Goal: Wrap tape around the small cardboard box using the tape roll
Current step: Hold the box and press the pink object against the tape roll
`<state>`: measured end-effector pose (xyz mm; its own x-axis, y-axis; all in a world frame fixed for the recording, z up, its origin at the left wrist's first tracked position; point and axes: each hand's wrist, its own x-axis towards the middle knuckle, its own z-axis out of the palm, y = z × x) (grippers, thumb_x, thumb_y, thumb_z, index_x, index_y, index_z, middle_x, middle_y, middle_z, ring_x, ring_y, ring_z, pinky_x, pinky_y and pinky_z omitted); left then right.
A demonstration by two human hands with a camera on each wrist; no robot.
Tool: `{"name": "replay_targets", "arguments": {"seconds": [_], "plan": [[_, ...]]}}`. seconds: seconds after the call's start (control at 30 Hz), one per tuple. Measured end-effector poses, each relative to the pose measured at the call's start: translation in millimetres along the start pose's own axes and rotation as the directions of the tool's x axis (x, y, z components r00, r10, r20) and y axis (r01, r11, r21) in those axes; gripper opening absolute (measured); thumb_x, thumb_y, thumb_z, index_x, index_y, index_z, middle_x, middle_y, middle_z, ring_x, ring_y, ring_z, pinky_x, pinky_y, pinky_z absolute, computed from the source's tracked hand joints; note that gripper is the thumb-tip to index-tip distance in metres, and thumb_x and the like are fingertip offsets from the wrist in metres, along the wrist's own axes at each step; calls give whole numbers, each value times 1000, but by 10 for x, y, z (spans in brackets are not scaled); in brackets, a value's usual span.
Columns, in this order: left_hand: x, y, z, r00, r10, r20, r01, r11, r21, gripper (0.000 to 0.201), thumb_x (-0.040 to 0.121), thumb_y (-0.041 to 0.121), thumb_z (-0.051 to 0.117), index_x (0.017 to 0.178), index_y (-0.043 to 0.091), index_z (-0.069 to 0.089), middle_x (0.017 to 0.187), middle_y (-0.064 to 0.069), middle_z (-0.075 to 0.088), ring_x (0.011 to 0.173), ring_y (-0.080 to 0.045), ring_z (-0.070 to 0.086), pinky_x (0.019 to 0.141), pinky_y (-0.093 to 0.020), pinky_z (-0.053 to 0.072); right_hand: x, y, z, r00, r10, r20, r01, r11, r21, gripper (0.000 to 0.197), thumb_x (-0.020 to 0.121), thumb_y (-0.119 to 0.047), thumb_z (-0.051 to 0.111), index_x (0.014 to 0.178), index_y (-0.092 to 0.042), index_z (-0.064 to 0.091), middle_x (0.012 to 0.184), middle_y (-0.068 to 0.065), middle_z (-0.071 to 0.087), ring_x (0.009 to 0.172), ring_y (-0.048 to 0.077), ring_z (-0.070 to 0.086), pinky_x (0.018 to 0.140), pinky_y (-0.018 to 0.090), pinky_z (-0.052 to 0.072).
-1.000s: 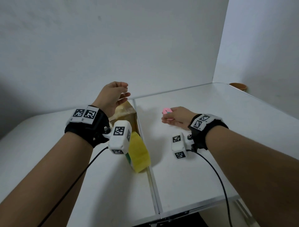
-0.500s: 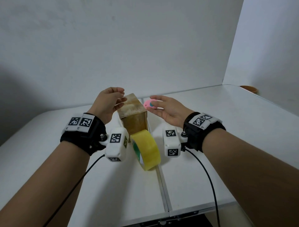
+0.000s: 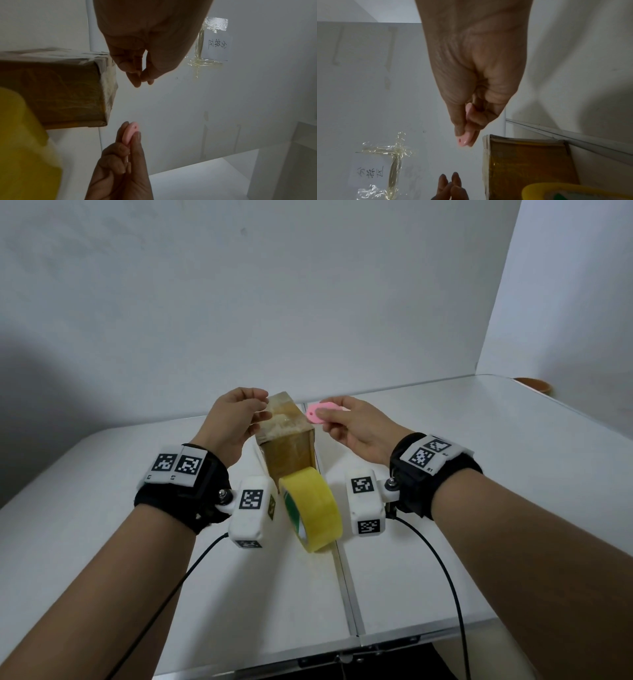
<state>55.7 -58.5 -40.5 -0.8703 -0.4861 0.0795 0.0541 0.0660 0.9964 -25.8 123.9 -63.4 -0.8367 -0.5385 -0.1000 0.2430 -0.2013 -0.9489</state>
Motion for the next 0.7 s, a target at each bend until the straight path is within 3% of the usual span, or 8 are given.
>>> {"name": "replay_targets", "arguments": {"seconds": [0.17,0.3,0.4,0.5,0.6,0.7], "plan": [[-87,-29,29,1000,-11,11,11,1000,-14,25,93,-2,49,83,18,61,86,2,61,70,-12,59,55,-18,41,-45,35,-31,1000,8,9,-8,1000,-29,8,93,-11,62,97,-4,63,95,13,67,59,6,49,44,9,43],[-222,-93,-15,997,-74,14,75,993,-96,21,93,0,52,86,16,62,87,0,62,65,-11,59,48,-15,43,-100,74,-35,1000,-7,23,3,987,158,8,98,-5,51,105,-5,55,104,17,60,76,23,69,59,17,58],[-334,-155,-79,992,-117,45,120,990,-76,16,94,2,53,93,13,65,81,-1,62,59,-10,56,46,-15,40,-123,77,-25,999,-20,39,11,977,211,23,98,1,49,118,-8,56,109,16,55,85,31,69,63,19,60],[-425,-211,-149,980,-165,109,157,985,77,16,96,11,54,101,10,68,76,1,61,58,-9,55,47,-16,38,-125,44,14,999,-16,36,14,998,64,37,98,-3,51,135,-8,49,102,13,66,79,23,66,56,16,52],[-486,-258,-183,966,-226,128,192,953,233,20,96,19,56,106,8,71,78,2,59,61,-10,55,51,-18,41,-123,-8,42,998,-22,52,30,984,-173,35,100,-11,50,133,1,49,105,14,69,68,11,58,52,13,43],[-521,-301,-171,956,-278,95,234,916,327,22,97,22,55,108,7,67,88,-3,57,71,-15,58,57,-21,47,-123,-54,41,990,-80,118,132,828,-544,32,99,-19,52,127,-4,57,101,12,74,63,7,53,55,16,39]]}}
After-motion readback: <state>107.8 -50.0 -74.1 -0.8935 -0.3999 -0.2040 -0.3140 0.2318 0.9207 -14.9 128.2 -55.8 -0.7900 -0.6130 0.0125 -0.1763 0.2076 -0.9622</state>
